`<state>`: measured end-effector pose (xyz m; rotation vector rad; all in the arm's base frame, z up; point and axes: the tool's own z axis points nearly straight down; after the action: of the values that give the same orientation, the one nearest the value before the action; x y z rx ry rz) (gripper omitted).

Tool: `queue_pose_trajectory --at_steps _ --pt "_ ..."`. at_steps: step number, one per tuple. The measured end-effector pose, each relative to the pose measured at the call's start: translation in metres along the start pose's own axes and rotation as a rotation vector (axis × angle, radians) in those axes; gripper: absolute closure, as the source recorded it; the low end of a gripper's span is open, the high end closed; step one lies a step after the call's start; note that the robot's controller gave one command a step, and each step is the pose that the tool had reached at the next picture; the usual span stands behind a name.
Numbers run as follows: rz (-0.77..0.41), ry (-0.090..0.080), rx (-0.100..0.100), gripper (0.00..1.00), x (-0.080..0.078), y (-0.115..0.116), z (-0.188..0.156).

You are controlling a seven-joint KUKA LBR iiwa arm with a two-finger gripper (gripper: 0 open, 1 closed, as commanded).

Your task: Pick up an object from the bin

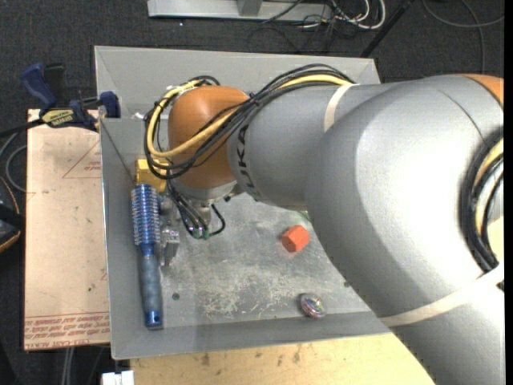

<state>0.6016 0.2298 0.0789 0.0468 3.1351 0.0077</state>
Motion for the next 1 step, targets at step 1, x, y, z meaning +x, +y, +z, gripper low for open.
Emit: queue_pose_trajectory --at_steps 1 --pt "-0.005 0.045 0.02 0.0 -0.0512 0.0199 0.0027"
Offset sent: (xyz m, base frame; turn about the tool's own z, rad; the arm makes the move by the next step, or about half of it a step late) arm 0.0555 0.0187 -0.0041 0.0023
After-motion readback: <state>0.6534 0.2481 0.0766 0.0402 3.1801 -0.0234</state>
